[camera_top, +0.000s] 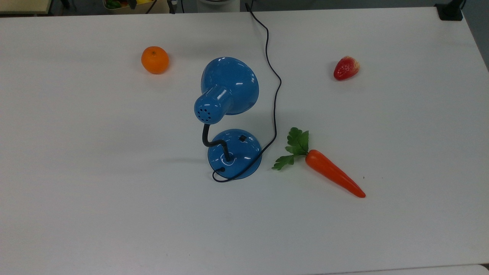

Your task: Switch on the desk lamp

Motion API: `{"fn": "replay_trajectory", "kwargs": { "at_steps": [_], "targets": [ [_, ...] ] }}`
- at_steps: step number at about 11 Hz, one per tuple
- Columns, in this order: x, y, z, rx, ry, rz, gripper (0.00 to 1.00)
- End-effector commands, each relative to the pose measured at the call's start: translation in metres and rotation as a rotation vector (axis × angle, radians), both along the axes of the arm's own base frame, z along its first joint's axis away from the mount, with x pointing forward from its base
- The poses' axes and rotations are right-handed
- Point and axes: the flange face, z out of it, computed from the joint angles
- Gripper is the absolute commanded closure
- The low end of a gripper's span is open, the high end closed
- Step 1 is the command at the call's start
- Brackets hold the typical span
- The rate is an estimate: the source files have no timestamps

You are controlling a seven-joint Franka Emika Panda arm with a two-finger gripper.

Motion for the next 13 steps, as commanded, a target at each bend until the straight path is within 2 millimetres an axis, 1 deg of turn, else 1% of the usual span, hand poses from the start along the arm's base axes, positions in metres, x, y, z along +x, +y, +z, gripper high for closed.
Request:
{"fn": "replay_trajectory", "kwargs": {
  "at_steps": [1, 4, 5, 6, 7, 8, 9, 13],
  "targets": [
    [0.0016, 0.0006, 0.0031, -0.010, 0.023, 0.013, 0.00],
    [0.0014, 0.0015, 0.0029, -0.010, 0.027, 0.011, 0.00],
    [0.0013, 0.0006, 0.0029, -0.010, 0.027, 0.010, 0.04],
    [0.0013, 0.0006, 0.0029, -0.010, 0.027, 0.010, 0.11],
    [0.0008, 0.0007, 0.0036, -0.010, 0.027, 0.010, 0.32],
    [-0.0012, 0.0002, 0.0022, -0.007, 0.043, 0.012, 0.60],
    [-0.0019, -0.0020, 0.0020, -0.005, 0.046, 0.012, 0.79],
    [-0.0022, -0.0031, 0.0019, 0.001, 0.046, 0.018, 0.84]
  ]
}}
